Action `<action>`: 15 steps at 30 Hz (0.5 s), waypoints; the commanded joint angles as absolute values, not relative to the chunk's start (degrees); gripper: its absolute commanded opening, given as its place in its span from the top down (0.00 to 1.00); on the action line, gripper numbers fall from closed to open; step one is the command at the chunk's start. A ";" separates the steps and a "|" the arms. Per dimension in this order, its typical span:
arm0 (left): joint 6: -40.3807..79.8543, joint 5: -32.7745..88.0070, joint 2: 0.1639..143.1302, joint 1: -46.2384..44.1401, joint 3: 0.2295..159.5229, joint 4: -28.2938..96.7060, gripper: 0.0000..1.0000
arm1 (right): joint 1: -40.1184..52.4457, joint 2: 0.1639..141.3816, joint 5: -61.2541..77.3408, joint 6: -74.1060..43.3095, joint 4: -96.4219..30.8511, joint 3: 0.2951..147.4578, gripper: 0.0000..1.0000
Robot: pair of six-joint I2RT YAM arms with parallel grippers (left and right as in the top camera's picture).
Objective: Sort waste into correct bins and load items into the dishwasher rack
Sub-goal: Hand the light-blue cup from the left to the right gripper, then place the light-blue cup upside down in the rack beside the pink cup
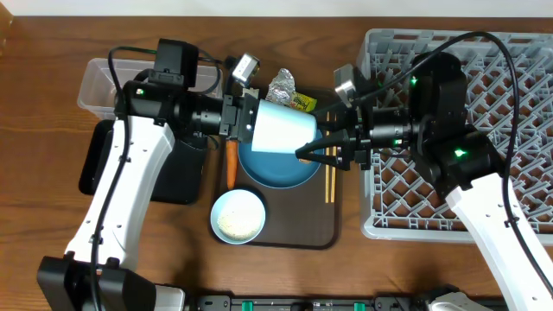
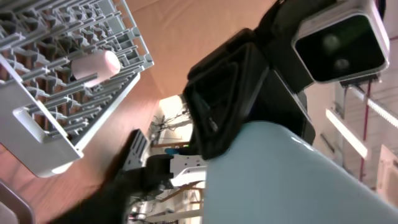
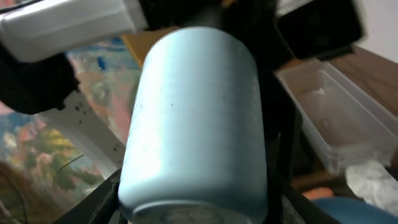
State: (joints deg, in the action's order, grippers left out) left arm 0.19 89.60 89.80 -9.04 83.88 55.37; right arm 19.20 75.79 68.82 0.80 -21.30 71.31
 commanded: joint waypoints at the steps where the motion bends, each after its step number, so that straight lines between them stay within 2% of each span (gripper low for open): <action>1: 0.25 88.88 89.91 -8.38 84.29 54.70 0.02 | 16.36 74.17 64.42 -0.43 -22.92 72.10 0.61; 7: 0.25 88.88 89.91 -7.92 84.29 52.21 0.02 | 6.42 70.26 58.15 -0.54 -30.98 72.10 0.61; 15: 0.25 88.88 89.91 -7.92 84.29 51.46 0.02 | -11.57 67.79 36.86 -6.50 -46.98 72.12 0.60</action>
State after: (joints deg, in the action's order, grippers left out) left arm 0.38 88.16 89.91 -7.92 83.85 51.55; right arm -6.33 68.62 48.80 -2.57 -44.71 71.46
